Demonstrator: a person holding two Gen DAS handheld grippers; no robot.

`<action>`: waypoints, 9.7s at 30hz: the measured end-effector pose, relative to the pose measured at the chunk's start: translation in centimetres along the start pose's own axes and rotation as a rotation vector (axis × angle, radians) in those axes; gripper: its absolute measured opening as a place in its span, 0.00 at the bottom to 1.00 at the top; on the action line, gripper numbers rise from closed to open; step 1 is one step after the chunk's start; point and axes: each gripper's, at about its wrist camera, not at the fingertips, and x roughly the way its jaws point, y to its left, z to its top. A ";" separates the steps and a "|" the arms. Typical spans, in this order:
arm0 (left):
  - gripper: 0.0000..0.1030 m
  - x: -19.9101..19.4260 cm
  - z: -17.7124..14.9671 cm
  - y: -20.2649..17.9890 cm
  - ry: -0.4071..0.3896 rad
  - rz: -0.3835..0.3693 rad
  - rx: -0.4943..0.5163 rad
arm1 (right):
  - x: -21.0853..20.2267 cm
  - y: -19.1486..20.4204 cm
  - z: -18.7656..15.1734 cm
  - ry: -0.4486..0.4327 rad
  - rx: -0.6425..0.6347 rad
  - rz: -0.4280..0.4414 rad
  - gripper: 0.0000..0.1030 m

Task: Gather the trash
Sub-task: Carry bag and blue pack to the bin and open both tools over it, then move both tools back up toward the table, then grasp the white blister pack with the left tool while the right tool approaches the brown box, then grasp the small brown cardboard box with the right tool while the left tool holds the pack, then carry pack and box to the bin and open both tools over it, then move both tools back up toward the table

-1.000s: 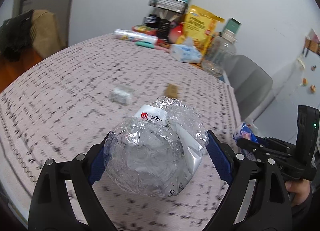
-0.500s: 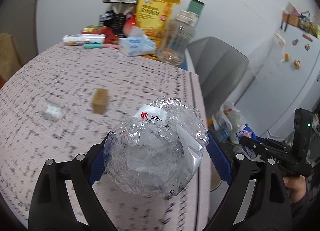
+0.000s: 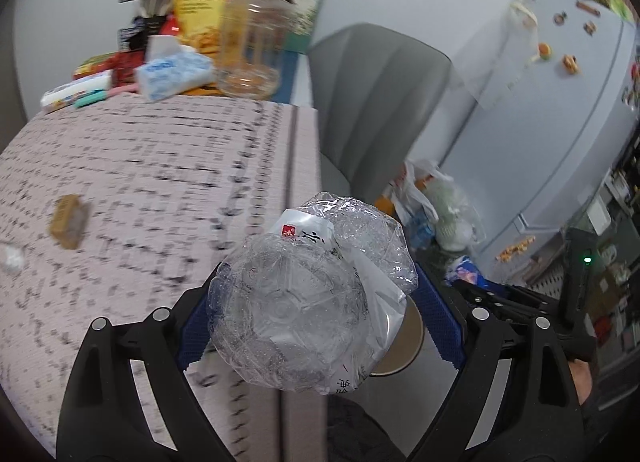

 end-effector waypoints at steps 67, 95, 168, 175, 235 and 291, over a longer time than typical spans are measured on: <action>0.94 -5.7 -1.6 4.3 -0.112 -0.038 -0.107 | -6.8 6.0 -2.2 -0.110 0.012 0.081 0.92; 0.94 -17.2 -7.2 18.8 -0.283 0.088 -0.337 | -6.3 25.8 -3.2 -0.089 -0.301 0.204 0.92; 0.39 -12.3 -5.2 32.5 -0.131 0.369 -0.391 | 13.3 41.3 2.5 0.106 -0.348 0.149 0.26; 0.39 -12.4 -5.1 29.3 -0.155 0.327 -0.379 | 8.8 38.7 1.5 0.089 -0.336 0.198 0.25; 0.39 7.1 0.0 -4.0 0.097 -0.027 0.064 | 1.2 -3.2 -0.4 -0.054 0.193 0.022 0.65; 0.94 -1.6 -0.7 -2.1 -0.033 -0.060 0.002 | -8.0 -1.4 -3.4 -0.108 0.159 -0.056 0.92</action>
